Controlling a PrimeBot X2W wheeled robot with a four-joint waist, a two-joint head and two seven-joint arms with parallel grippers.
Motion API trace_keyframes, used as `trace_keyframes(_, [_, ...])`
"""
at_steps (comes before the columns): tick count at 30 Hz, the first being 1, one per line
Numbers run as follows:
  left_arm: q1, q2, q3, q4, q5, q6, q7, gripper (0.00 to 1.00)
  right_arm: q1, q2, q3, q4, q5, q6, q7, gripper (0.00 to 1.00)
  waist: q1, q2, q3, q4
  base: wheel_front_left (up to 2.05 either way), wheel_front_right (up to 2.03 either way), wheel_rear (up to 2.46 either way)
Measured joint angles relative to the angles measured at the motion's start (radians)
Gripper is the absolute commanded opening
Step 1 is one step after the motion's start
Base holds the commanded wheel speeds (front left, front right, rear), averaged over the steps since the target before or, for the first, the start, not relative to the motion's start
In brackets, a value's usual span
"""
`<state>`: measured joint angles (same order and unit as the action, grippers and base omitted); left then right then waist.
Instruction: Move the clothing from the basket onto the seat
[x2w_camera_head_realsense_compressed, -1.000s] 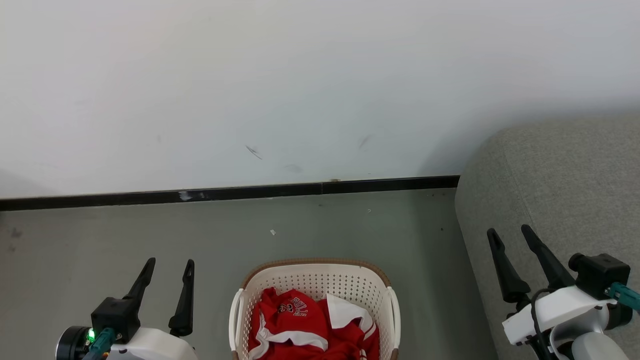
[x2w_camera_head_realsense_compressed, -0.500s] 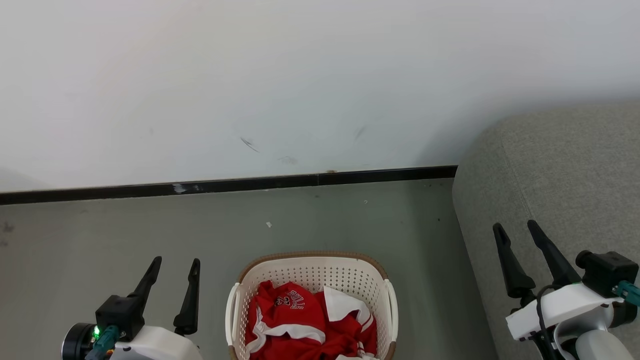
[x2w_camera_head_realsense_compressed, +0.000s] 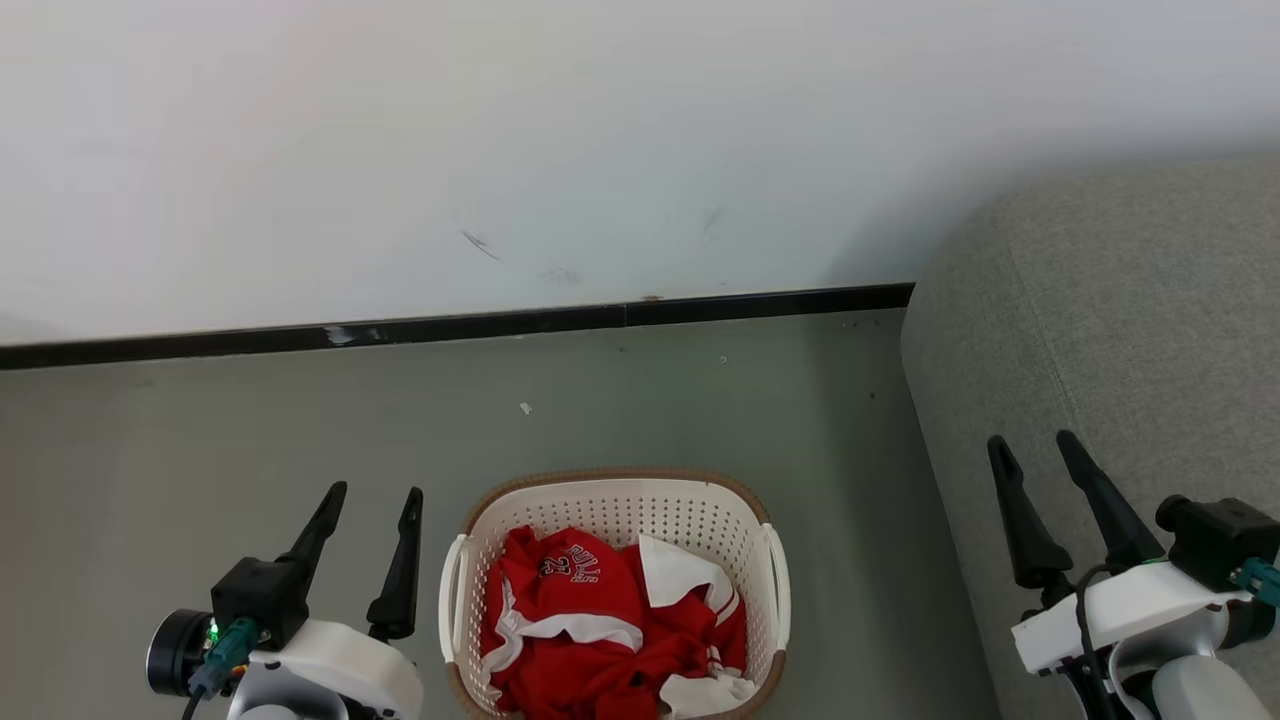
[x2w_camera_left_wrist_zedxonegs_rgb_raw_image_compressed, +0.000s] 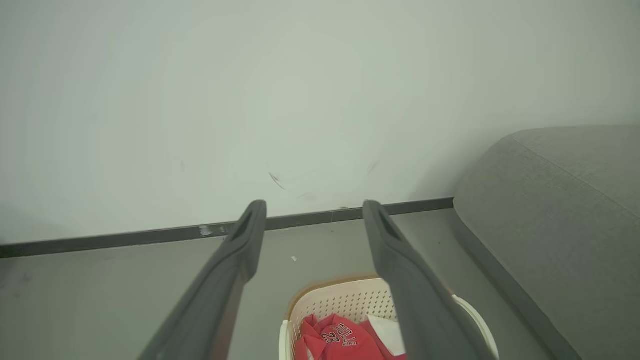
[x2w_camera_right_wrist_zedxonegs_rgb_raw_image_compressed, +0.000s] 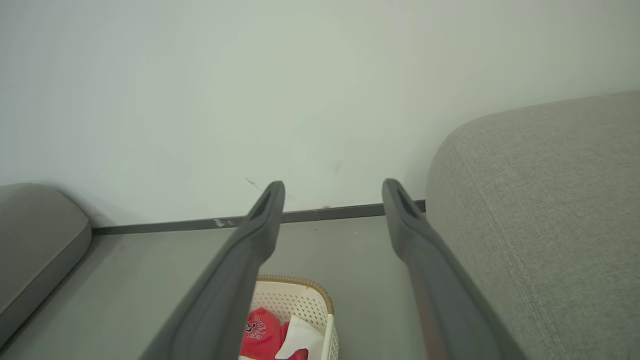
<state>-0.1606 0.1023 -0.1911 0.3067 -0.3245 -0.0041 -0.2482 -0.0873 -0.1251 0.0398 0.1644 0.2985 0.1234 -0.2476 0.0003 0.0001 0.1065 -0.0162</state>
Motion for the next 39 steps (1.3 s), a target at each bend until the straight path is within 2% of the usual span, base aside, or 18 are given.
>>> trace_keyframes(24, [-0.139,-0.008,-0.046,0.054,0.000,-0.040,0.029,1.00,-0.067,0.005,0.009,-0.059,0.012,0.000,0.000,1.00,0.0000,0.0000,0.190,-0.037,0.00,0.00,0.00])
trace_keyframes(39, [-0.227,-0.015,-0.078,0.109,0.002,-0.060,0.063,1.00,-0.112,0.035,-0.004,-0.106,0.054,0.000,0.000,1.00,-0.0001,-0.0001,0.327,-0.070,0.00,0.00,0.00])
